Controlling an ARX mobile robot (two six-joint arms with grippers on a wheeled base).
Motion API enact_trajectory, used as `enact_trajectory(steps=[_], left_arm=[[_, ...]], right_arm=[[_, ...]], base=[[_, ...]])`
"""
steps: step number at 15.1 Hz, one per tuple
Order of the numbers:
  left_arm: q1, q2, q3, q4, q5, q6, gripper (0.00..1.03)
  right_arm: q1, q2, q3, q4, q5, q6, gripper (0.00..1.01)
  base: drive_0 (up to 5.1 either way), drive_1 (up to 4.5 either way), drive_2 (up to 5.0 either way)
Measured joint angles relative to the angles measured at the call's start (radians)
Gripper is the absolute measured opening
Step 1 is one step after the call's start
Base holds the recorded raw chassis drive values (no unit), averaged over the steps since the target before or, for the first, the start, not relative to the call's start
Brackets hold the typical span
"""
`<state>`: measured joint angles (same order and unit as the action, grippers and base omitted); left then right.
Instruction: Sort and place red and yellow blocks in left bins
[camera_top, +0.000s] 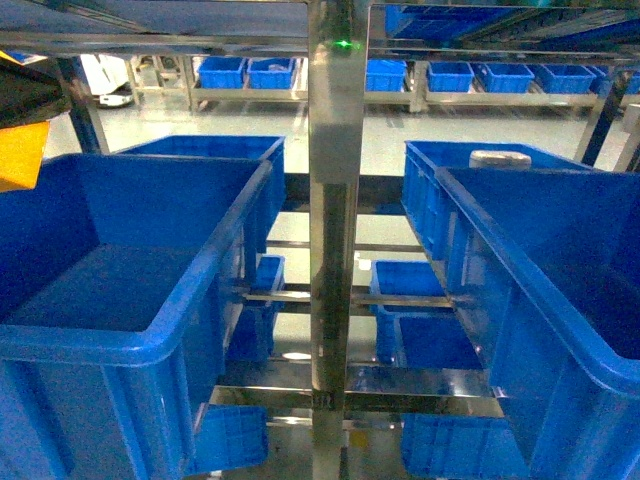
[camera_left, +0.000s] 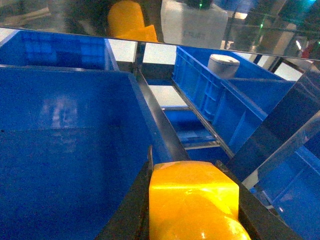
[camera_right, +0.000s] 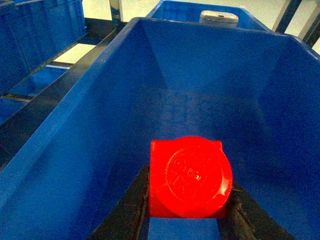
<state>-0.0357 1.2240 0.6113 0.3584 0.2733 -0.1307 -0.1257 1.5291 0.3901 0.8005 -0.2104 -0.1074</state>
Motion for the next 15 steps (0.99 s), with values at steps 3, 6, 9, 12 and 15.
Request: enact_trajectory(steps=[3,6,9,12,15], left_arm=[[0.0,0.0,0.0,0.0,0.0,0.0,0.26],[0.0,0.0,0.0,0.0,0.0,0.0,0.26],[0.0,0.0,0.0,0.0,0.0,0.0,0.26],[0.0,0.0,0.0,0.0,-0.002,0.0,0.26],[0.0,0.0,0.0,-0.002,0.0,0.0,0.26]], right_arm=[[-0.006,0.151,0.171,-0.048,0.018,-0.018,0.29],[0.002,0.313,0.47,-0.278,0.04,-0.012,0.29],[-0.001,0.56,0.821,-0.622,0.081,0.012,0.28],[-0.008,0.612,0.84,-0.686,0.099,0.003,0.28],[-0.019,0.629,0.806,-0.673,0.109,0.001,0.28]], base=[[0.0,0.0,0.0],[0.0,0.0,0.0],[0.0,0.0,0.0],[0.0,0.0,0.0],[0.0,0.0,0.0]])
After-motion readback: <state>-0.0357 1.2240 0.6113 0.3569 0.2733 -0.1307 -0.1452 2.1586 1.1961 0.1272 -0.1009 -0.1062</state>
